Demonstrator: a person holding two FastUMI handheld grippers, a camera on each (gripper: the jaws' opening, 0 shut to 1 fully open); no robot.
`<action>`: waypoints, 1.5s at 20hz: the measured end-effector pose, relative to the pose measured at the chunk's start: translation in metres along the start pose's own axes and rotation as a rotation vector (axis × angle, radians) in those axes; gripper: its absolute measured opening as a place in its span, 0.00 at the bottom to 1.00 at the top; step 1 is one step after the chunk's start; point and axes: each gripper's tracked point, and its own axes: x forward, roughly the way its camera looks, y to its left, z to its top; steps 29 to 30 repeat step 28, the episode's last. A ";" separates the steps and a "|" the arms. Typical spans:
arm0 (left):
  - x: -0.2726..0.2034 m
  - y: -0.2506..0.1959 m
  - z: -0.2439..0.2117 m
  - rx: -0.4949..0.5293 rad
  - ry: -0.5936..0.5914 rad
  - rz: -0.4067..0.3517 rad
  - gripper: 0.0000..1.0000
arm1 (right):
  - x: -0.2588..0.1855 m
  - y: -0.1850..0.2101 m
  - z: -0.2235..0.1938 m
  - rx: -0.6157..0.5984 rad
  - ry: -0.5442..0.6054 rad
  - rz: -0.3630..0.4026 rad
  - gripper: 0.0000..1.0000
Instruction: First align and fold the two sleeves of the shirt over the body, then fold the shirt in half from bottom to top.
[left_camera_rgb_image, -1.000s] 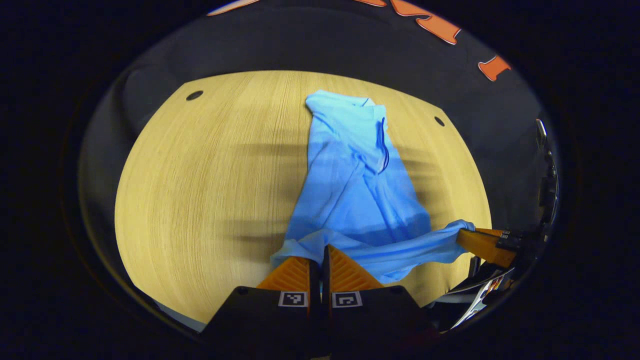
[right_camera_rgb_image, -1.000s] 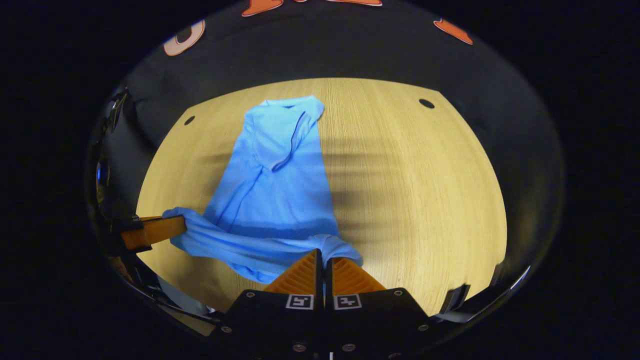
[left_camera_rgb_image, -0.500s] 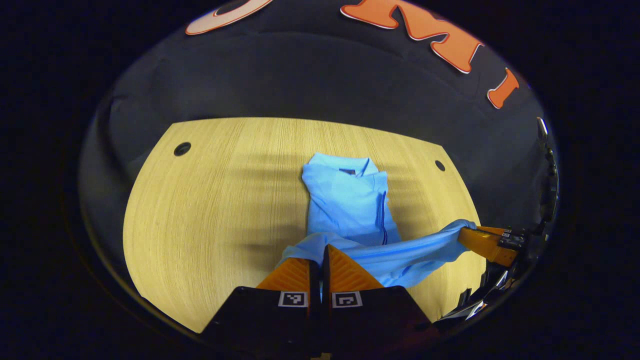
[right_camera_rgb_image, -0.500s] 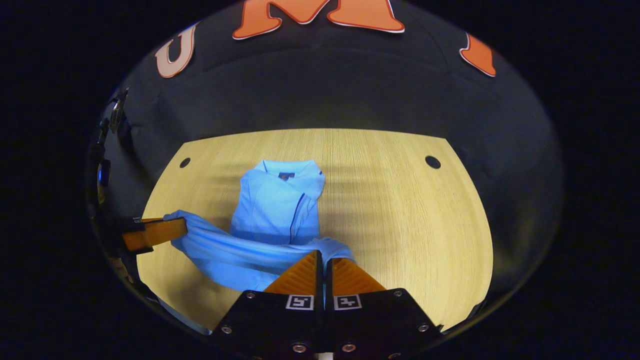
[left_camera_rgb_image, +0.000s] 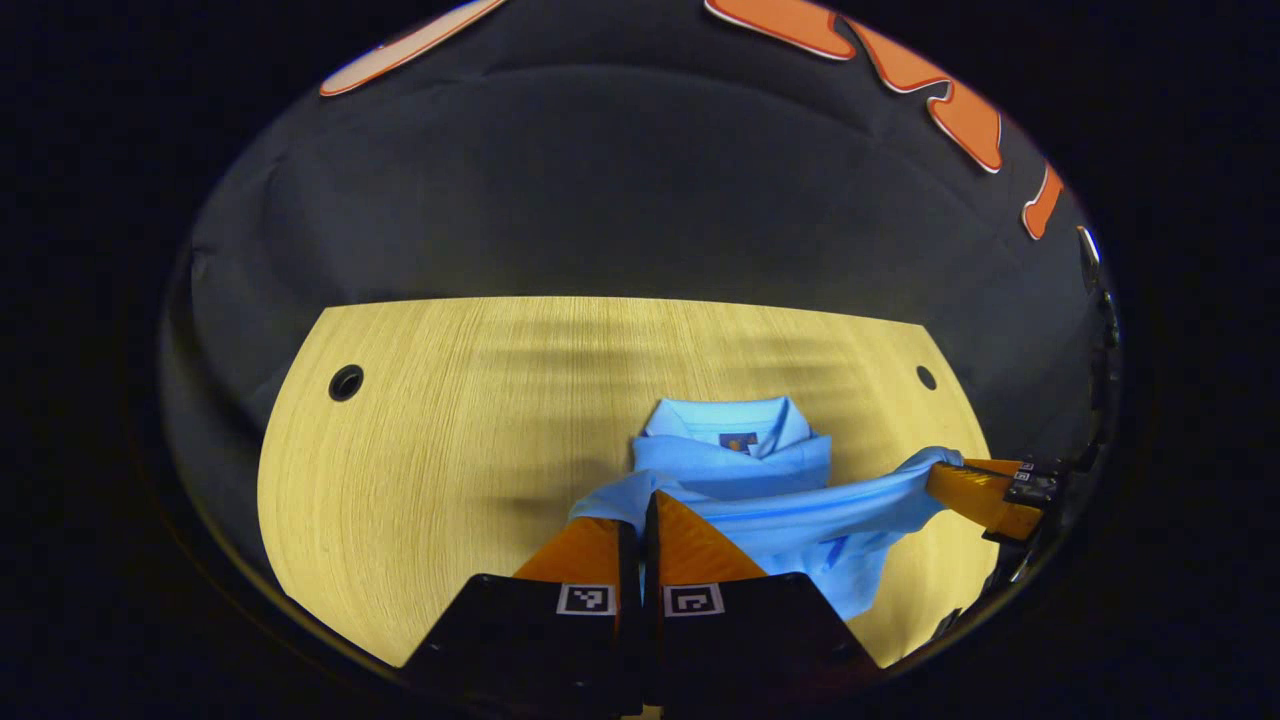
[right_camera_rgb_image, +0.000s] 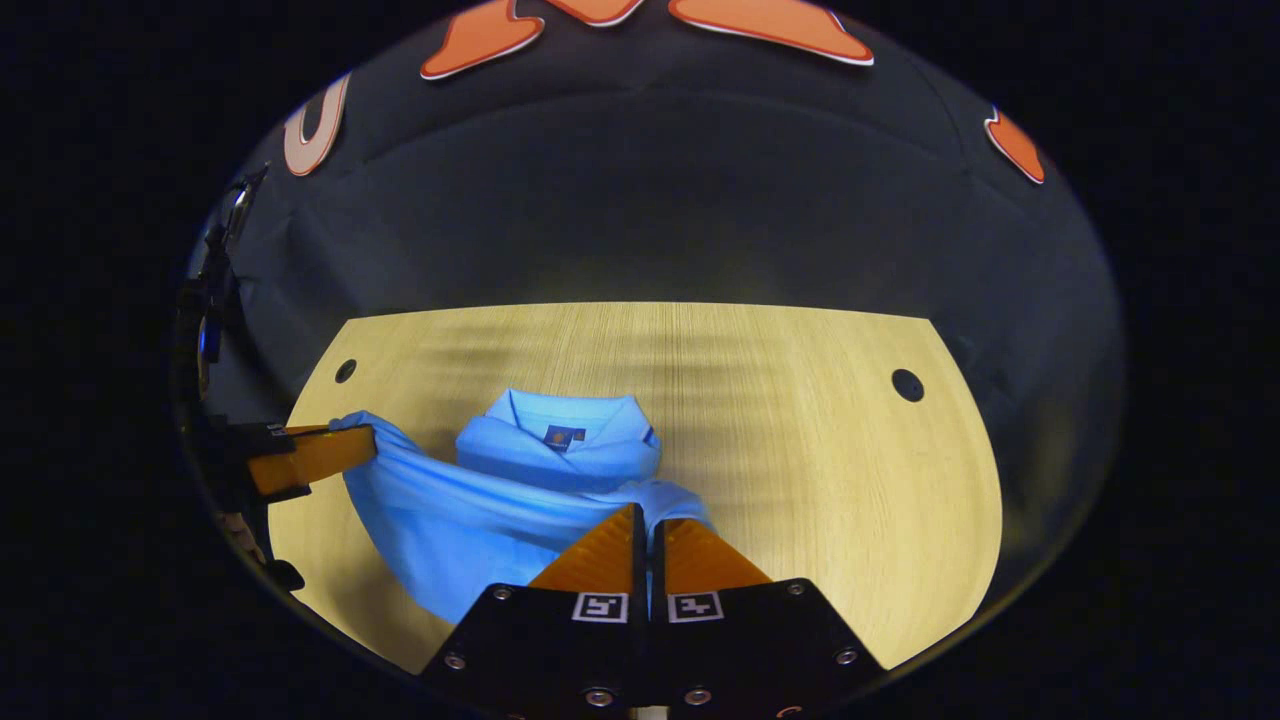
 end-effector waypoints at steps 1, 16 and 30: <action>0.009 0.003 -0.002 0.009 0.014 0.006 0.04 | 0.009 0.001 -0.003 0.008 0.012 0.003 0.00; -0.017 0.020 0.048 0.096 -0.167 0.117 1.00 | -0.005 0.002 0.025 0.053 -0.096 0.002 0.99; -0.215 -0.047 0.111 0.204 -0.557 0.081 1.00 | -0.174 -0.023 0.075 0.105 -0.424 0.006 0.99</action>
